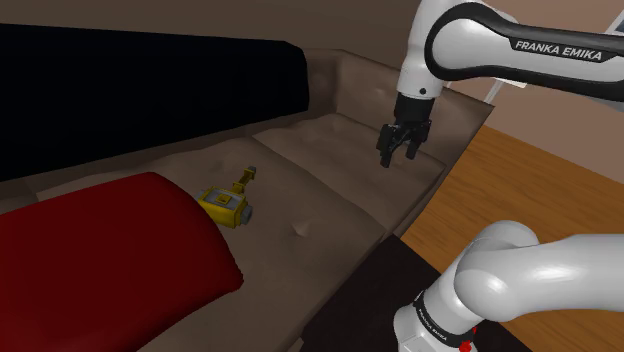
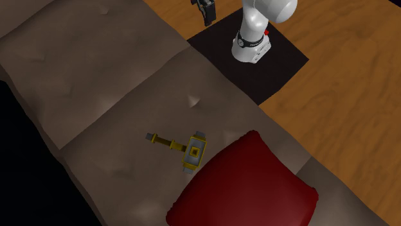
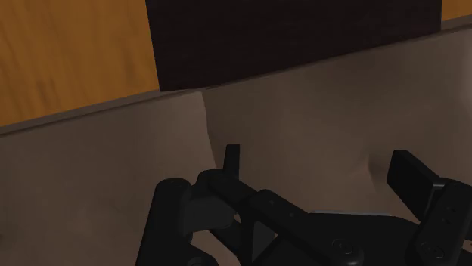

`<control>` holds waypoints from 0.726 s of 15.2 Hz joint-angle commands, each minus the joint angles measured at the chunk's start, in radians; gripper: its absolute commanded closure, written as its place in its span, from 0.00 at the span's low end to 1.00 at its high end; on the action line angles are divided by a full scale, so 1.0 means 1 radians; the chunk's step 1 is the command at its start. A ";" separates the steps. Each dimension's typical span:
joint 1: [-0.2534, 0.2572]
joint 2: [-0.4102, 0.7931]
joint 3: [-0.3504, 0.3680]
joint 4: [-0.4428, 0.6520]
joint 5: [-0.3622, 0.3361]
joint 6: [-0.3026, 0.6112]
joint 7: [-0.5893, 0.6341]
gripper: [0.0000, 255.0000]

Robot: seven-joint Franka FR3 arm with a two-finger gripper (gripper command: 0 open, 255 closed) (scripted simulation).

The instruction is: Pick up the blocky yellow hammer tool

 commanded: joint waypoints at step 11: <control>0.022 0.172 0.198 -0.040 0.148 0.265 0.372 0.00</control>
